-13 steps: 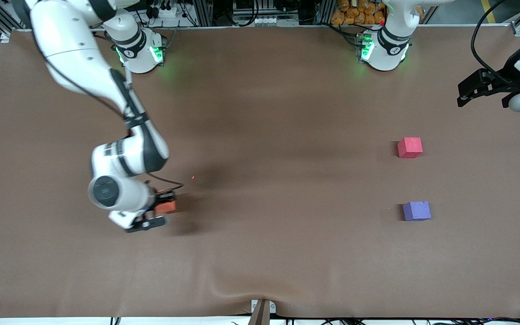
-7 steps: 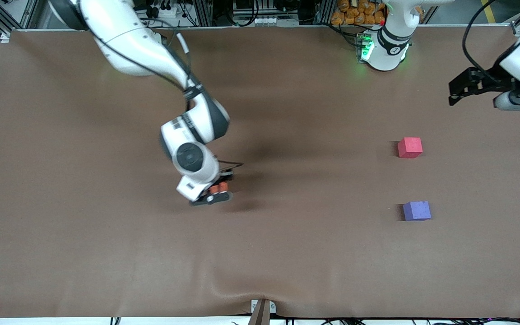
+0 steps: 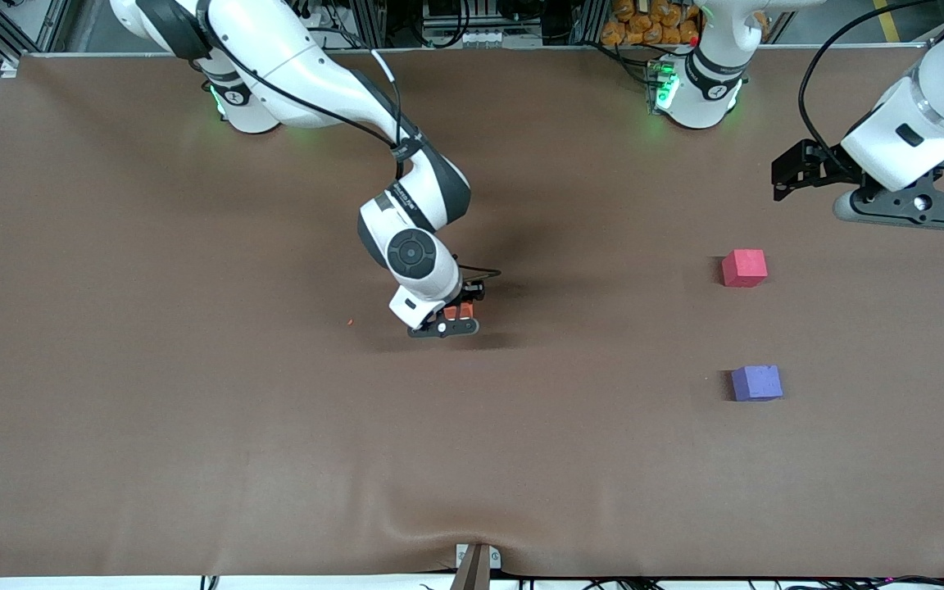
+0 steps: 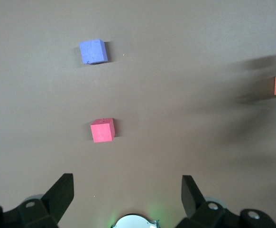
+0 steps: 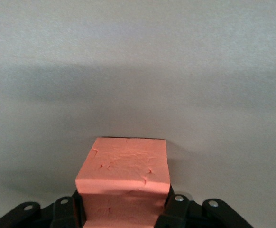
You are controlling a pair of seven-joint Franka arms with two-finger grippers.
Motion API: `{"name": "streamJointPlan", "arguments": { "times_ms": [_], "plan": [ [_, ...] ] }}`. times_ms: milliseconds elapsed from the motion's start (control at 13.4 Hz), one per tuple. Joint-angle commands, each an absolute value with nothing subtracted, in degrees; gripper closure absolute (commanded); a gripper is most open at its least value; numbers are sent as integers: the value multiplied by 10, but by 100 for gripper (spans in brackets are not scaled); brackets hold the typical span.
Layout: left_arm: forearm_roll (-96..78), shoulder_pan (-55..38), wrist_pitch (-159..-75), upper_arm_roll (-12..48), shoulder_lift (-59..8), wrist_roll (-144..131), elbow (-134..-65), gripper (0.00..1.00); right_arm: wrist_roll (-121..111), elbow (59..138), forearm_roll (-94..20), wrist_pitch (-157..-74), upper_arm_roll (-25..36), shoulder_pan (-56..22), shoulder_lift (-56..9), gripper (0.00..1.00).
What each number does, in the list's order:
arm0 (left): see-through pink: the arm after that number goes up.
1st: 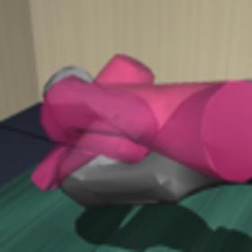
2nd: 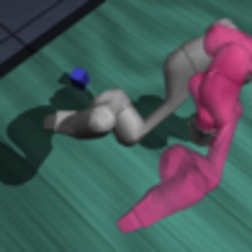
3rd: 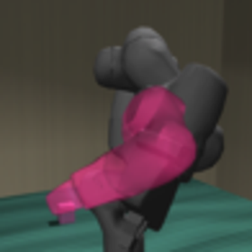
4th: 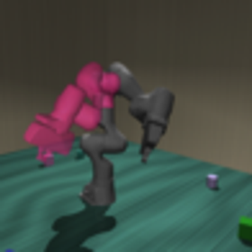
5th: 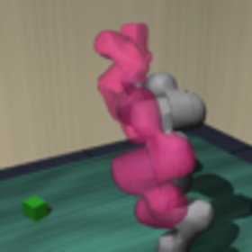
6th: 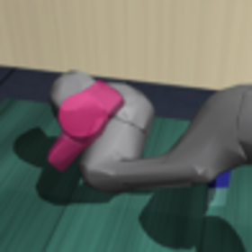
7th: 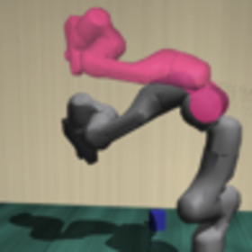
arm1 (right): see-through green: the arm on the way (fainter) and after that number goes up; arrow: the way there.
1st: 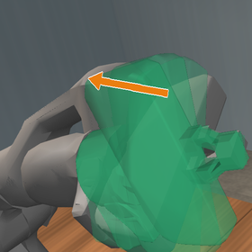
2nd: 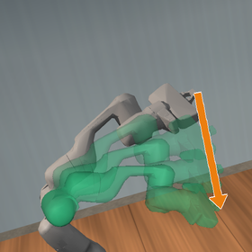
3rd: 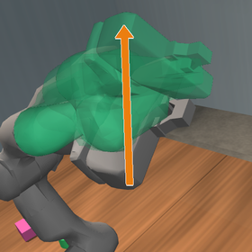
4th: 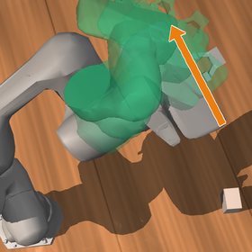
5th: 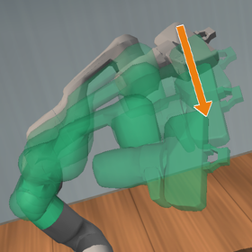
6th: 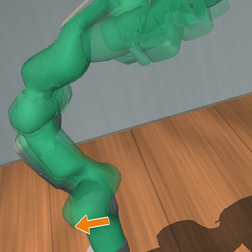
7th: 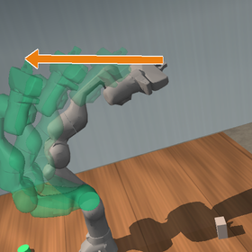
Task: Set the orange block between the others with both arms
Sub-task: 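Set down the orange cube with the right gripper while the left gripper approaches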
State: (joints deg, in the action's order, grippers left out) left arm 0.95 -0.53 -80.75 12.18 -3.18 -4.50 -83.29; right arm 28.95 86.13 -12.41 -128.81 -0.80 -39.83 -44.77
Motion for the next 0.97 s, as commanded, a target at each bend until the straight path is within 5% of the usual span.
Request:
{"name": "streamJointPlan", "arguments": {
  "times_ms": [0,149,224,298,373,895],
  "plan": [
    [11,-5,-805,124,-46,-42,-824,0,294,858,-138,-1291,-4,-406,-456,79],
    [11,0,-843,124,-66,-42,-823,0,294,858,-138,-1291,-4,-406,-456,75],
    [5,3,-871,124,-78,-42,-823,0,294,858,-138,-1291,-3,-405,-456,63],
    [2,6,-898,120,-87,-42,-823,0,294,858,-138,-1291,-2,-403,-455,26],
    [-3,7,-920,120,-97,-42,-823,0,294,858,-136,-1293,-1,-403,-455,0],
    [-184,0,-956,121,-157,-54,-824,0,290,825,-141,-1295,-3,-353,-445,0]
  ]
}}
